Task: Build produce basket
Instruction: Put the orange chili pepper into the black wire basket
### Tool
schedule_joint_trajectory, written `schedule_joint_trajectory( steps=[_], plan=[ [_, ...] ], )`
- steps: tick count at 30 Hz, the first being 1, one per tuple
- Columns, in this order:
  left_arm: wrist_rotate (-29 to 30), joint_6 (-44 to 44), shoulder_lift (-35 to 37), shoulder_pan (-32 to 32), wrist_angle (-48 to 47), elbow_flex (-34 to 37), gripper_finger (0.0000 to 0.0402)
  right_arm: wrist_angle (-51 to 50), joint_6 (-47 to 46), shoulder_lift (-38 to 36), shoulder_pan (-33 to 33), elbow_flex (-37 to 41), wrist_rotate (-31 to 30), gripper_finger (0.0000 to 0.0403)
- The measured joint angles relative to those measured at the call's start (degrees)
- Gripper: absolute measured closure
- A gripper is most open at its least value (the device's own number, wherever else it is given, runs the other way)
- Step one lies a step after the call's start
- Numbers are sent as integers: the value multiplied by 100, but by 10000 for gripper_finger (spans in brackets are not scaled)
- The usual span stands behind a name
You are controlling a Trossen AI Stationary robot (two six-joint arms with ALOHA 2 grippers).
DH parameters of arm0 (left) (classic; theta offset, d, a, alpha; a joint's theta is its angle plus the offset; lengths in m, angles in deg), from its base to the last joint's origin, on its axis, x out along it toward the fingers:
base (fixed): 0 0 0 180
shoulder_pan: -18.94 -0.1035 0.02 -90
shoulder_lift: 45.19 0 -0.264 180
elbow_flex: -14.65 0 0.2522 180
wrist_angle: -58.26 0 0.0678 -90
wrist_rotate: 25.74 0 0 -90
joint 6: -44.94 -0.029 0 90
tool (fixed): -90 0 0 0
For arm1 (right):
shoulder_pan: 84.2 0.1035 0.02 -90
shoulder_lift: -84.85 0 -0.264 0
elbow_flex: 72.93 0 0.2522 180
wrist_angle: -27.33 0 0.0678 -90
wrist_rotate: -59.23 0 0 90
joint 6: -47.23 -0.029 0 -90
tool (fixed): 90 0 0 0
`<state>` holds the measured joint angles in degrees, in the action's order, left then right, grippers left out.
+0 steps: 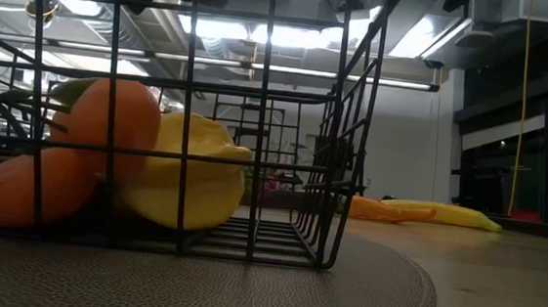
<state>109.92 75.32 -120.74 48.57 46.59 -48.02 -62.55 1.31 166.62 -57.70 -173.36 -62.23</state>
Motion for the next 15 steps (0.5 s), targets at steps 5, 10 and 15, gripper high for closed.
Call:
schedule_joint_trajectory(
  steps=[5, 10, 15],
  plan=[
    [49, -90, 2, -106, 2, 0, 262, 0, 35, 0, -117, 0, -832, 222],
    [37, -93, 2, -156, 3, 0, 262, 59, 145, 0, -578, -2, -933, 222],
    [35, -92, 2, -161, 7, 0, 262, 79, 297, 52, -1375, -4, -632, 222]
  ],
)
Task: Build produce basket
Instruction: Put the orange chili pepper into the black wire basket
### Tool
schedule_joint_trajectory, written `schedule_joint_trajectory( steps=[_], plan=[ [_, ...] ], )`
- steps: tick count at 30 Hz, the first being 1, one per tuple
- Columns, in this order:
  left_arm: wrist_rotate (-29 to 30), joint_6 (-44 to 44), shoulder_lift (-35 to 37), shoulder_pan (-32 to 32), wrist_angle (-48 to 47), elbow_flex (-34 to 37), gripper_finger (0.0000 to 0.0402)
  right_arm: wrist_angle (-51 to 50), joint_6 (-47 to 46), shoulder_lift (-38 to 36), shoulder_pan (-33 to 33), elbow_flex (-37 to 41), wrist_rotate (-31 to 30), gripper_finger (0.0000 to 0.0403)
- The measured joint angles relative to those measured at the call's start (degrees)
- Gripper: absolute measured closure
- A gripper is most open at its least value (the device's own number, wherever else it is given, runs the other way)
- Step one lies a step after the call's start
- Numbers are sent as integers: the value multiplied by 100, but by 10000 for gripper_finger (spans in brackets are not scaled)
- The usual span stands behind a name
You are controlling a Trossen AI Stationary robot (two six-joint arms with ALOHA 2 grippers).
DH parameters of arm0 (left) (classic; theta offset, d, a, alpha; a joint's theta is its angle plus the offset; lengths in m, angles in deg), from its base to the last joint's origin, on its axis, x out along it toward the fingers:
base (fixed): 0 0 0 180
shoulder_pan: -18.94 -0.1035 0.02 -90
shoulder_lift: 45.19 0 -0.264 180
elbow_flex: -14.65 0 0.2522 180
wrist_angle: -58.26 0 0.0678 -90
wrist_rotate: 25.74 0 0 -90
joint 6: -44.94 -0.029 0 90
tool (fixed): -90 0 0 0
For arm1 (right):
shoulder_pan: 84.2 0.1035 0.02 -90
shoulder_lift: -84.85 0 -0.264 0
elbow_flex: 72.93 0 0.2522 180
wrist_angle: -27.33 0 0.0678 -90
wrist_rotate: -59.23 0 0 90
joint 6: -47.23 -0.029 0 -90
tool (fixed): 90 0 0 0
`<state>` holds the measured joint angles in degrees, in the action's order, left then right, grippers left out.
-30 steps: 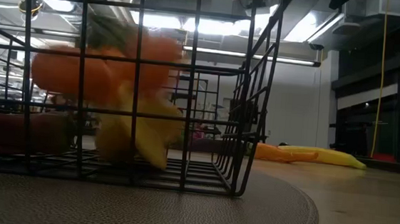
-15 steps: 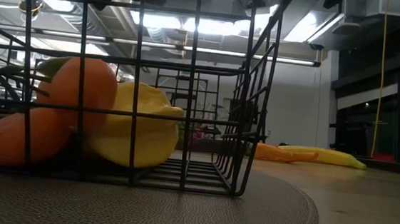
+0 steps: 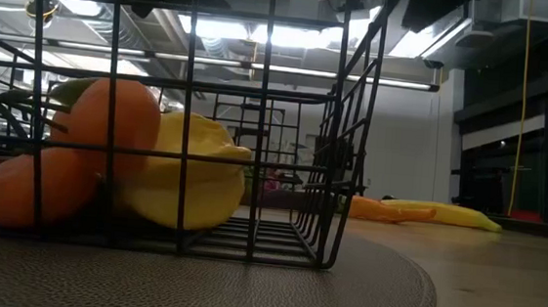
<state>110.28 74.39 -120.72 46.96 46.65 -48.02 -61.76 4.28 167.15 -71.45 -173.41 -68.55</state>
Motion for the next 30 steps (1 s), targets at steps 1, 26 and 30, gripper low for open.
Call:
schedule_joint_trajectory(
  steps=[1, 26, 30],
  plan=[
    [-3, -1, 0, 1, 0, 0, 262, 37, 74, 21, -183, 0, 95, 222],
    [-26, 8, 0, 1, -4, 0, 262, 359, 2632, 2747, -3243, -2, 2103, 222],
    [-25, 13, 0, 1, -4, 0, 262, 397, 3021, 2828, -3222, -2, 2277, 222]
  ],
)
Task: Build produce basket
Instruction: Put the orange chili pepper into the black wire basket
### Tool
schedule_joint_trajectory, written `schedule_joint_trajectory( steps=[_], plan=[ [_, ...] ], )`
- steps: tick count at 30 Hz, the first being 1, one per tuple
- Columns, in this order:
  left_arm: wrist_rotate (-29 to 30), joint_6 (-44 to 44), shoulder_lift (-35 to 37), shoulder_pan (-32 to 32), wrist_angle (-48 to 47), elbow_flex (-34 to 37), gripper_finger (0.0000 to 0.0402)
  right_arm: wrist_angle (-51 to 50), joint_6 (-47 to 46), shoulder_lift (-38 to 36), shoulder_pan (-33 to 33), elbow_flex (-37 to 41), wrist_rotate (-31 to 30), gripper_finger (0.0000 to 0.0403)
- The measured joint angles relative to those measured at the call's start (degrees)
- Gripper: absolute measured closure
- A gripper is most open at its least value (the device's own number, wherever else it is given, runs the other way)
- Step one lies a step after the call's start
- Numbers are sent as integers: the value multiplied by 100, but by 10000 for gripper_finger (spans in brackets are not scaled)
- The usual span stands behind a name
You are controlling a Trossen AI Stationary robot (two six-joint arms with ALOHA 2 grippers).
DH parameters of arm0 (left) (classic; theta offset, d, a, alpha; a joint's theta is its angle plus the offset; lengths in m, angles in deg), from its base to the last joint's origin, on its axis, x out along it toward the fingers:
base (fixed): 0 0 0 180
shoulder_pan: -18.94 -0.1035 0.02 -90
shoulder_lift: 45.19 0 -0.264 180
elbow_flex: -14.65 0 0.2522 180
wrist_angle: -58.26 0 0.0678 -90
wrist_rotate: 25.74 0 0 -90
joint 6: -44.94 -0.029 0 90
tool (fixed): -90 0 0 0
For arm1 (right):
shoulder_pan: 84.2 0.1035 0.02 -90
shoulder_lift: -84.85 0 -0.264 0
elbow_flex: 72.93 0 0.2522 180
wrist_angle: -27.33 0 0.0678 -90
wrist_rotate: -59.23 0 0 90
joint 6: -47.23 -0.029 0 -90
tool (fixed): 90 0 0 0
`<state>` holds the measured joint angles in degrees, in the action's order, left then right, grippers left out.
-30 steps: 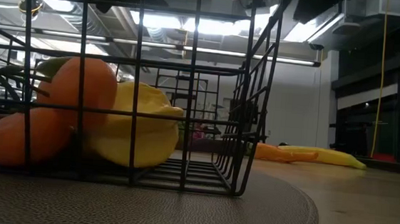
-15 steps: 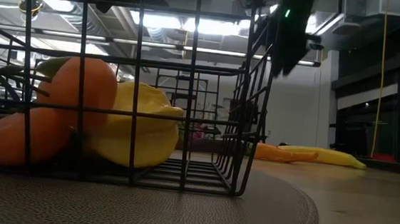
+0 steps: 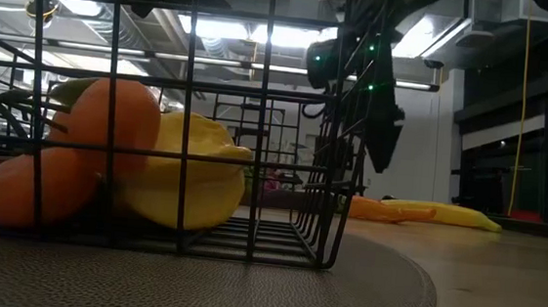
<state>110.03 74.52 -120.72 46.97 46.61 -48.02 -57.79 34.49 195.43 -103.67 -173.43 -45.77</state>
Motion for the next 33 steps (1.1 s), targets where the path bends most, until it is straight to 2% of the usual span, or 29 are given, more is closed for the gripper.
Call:
schedule_joint_trajectory(
  steps=[3, 8, 12, 15, 19, 23, 25, 28, 31, 33],
  plan=[
    [0, 3, 0, 0, -1, 0, 262, -235, 430, -86, 26, 2, 299, 222],
    [1, 4, 0, 0, -9, 0, 262, -1114, 37, -576, 41, 18, 307, 222],
    [21, 5, 0, 0, -2, 0, 262, -988, 355, -1344, 240, 557, 493, 222],
    [21, 28, 0, 0, -1, 0, 262, -170, 658, -2134, 365, 1465, 979, 222],
    [23, 26, 0, -54, 4, 0, 262, 1867, 425, -3163, 405, 2815, 1306, 222],
    [25, 26, 0, -179, 7, 0, 262, 4161, -370, -3640, 403, 3891, 1313, 222],
    [23, 26, 0, -248, 4, 0, 262, 4916, -509, -3620, 401, 4254, 1317, 222],
    [23, 26, 0, -340, 3, 0, 262, 5358, -493, -3415, 402, 4537, 1151, 222],
    [24, 16, 0, -391, 3, 0, 262, 5324, -483, -3174, 403, 4588, 641, 222],
    [-2, -2, 0, -393, 0, 0, 262, 5324, -487, -3011, 398, 4588, 515, 222]
  ],
)
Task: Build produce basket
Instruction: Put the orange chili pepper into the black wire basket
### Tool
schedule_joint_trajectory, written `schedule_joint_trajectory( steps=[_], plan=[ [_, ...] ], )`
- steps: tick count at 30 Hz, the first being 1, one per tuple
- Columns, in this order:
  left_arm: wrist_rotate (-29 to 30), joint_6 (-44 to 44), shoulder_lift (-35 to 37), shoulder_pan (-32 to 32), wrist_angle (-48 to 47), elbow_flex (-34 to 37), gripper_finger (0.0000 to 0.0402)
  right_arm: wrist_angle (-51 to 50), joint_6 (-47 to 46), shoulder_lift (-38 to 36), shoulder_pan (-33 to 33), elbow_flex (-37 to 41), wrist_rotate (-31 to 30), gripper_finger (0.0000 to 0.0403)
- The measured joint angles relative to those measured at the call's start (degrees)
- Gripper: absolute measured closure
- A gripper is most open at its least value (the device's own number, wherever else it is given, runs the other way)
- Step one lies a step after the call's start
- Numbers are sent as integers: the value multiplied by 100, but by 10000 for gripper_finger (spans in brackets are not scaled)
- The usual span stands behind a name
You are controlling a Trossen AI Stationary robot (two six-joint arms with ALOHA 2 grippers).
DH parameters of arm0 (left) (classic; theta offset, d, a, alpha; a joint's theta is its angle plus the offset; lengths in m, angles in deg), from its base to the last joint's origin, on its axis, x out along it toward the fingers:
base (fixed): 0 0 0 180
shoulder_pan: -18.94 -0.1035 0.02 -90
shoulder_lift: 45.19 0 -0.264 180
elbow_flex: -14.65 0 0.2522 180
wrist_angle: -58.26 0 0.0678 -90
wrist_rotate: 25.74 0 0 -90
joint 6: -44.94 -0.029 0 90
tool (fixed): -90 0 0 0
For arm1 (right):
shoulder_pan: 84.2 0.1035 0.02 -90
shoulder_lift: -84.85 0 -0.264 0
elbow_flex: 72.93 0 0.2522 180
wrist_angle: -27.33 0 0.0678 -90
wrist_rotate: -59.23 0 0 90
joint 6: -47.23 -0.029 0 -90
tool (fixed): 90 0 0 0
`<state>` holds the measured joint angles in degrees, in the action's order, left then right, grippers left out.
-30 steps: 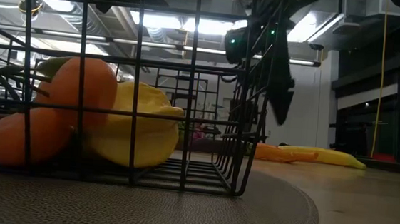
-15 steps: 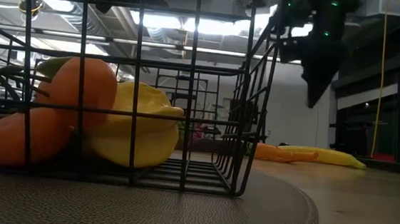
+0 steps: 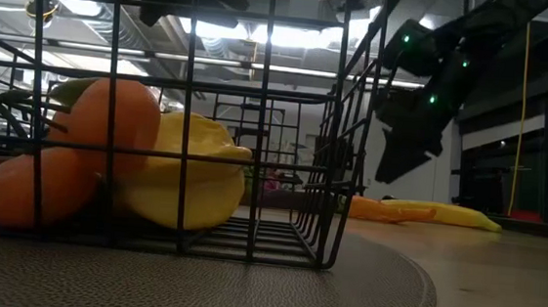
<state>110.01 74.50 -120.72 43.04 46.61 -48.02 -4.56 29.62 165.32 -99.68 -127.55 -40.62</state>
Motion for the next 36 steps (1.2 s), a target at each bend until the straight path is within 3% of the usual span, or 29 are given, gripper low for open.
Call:
schedule_joint_trajectory(
  steps=[10, 17, 21, 26, 36],
  plan=[
    [-25, -17, 0, 2, -15, 0, 262, -6, -28, 745, 246, 0, 193, 222],
    [-25, -17, 0, 2, -17, 0, 262, 126, -139, 1260, 304, -31, -64, 223],
    [-26, -14, 0, 2, -17, 0, 262, 110, -304, 1318, 308, -31, -83, 255],
    [-26, -11, 0, 2, -17, 0, 262, 102, -331, 1329, 318, -71, -46, 345],
    [-41, -11, 0, 2, -17, 0, 262, -69, -133, 706, 836, -739, -213, 346]
  ],
)
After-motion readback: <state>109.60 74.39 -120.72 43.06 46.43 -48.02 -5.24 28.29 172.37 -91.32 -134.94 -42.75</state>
